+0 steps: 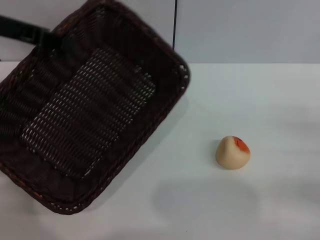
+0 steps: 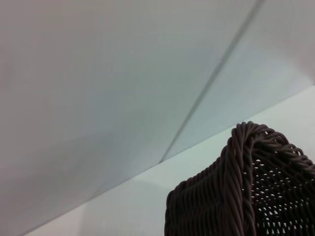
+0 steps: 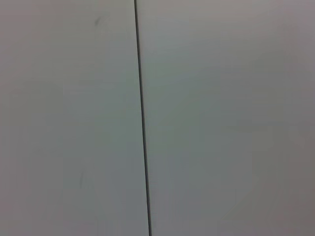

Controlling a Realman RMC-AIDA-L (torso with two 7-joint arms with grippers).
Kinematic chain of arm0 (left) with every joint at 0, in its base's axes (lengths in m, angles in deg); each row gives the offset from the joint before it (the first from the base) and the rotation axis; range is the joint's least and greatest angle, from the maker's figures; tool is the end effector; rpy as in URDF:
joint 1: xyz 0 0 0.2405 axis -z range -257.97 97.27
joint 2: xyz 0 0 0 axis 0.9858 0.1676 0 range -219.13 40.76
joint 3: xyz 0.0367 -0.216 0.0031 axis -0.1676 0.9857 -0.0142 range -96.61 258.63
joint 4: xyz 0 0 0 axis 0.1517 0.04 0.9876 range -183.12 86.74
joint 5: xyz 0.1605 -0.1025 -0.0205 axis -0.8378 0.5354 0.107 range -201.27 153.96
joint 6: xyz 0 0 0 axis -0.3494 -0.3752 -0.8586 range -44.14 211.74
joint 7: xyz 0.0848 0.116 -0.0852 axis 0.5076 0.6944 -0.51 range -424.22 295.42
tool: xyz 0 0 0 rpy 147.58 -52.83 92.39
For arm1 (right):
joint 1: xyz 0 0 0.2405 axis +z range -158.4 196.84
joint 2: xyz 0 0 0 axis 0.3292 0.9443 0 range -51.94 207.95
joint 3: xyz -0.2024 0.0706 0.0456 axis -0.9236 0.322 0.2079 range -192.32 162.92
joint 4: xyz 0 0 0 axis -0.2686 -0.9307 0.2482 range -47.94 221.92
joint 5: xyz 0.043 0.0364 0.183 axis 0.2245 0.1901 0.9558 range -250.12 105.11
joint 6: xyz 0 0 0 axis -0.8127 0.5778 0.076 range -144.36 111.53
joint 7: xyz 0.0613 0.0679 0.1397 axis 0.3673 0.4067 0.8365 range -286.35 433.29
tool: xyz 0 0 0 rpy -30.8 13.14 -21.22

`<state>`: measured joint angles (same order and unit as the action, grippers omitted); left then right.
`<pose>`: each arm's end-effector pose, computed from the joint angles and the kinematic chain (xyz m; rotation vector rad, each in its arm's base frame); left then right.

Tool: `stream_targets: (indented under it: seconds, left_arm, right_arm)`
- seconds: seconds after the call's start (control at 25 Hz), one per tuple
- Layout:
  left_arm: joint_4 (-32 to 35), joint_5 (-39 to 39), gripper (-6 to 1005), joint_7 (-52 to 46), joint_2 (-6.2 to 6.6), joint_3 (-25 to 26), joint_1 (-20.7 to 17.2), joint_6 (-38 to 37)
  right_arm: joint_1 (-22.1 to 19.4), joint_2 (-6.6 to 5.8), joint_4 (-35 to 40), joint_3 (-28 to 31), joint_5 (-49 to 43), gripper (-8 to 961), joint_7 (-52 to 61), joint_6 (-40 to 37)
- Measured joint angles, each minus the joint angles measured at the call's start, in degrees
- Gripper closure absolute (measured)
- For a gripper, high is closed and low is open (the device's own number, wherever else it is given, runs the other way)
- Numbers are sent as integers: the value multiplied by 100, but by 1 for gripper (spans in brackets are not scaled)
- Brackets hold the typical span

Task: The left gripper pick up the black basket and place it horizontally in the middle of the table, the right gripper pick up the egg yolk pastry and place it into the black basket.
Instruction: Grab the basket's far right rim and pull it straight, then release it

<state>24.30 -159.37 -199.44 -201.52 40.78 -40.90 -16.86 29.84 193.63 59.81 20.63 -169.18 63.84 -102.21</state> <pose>-0.1718 0.3532 0.1111 -2.5059 -1.1239 -0.1672 0.3127 0.2609 0.0762 -1.0682 0.4843 0.6694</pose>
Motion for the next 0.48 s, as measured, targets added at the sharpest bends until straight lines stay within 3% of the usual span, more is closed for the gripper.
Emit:
stream_targets:
  seconds: [0.12,0.16,0.36,0.48]
  left_arm:
    - [-39,31,789,61,13,0,99,-56]
    - [-243,51,789,297,56,-10,444,-220]
    - [-382,52,789,459,78,-15,631,-298]
    - [-711,28,788,977,91,-21,1053,-415]
  right_arm:
    - [-27,12,7,0,0,391,1,-16]
    - [-55,18,9,0,0,391,2,-22]
    - [-108,37,56,6,0,390,5,-29]
    - [-131,51,76,9,0,390,10,-41]
